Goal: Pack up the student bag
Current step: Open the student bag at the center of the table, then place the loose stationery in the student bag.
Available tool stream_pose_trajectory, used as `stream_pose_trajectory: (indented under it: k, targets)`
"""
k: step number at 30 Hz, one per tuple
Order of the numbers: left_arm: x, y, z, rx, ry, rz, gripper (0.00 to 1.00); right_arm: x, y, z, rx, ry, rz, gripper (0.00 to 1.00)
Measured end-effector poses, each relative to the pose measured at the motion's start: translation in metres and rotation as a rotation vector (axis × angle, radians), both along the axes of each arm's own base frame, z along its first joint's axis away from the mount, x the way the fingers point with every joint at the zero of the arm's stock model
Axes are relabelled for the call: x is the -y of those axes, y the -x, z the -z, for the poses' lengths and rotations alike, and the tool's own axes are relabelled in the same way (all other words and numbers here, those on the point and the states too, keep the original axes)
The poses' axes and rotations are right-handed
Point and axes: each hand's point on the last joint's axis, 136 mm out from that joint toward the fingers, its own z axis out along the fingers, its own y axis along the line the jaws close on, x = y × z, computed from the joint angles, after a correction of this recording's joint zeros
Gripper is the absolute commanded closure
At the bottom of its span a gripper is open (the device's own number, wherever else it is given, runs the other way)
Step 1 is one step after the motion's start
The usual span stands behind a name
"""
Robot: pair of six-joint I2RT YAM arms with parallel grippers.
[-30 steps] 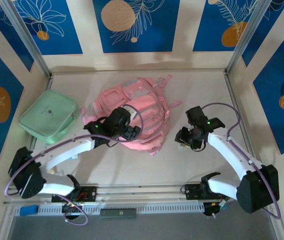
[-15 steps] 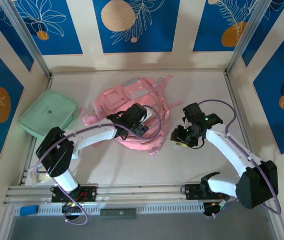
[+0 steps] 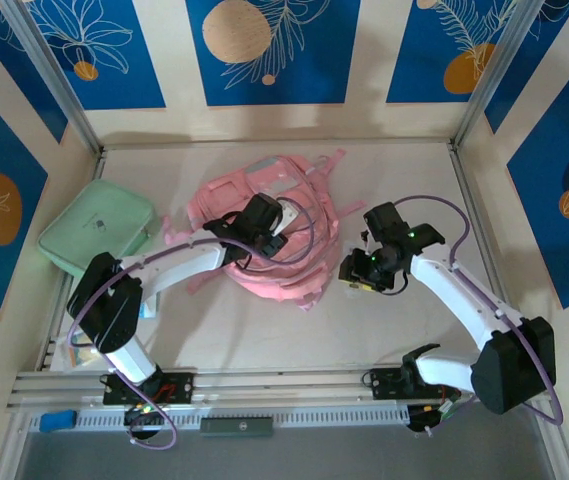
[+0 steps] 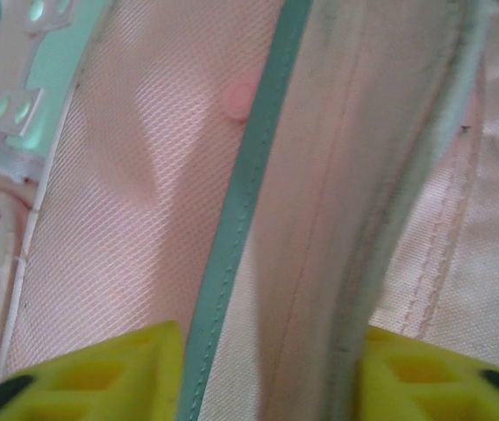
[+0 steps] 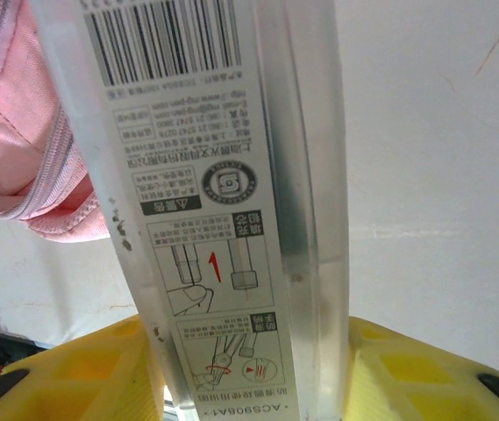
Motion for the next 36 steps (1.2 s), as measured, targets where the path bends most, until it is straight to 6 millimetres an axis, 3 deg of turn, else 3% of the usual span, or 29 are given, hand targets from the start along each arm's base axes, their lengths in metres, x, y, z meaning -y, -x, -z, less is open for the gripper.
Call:
stream_pose_trajectory:
  k: [9,18,24,36]
  targets:
    - [-0.003,-0.004,-0.004,-0.011,0.031,-0.002,0.99,-0.019,0.001,-0.005,-0.011,-0.028,-0.061,0.55]
    - [-0.002,-0.006,-0.016,-0.021,0.061,-0.021,1.0,-0.03,-0.002,-0.014,-0.005,-0.074,-0.08,0.55]
    - [0.004,-0.001,-0.027,-0.077,0.182,-0.067,1.0,-0.042,-0.016,-0.029,0.023,-0.118,-0.085,0.54]
    - [0.045,0.021,-0.068,-0.206,0.454,-0.265,1.0,-0.085,-0.077,-0.038,0.046,-0.174,-0.067,0.56]
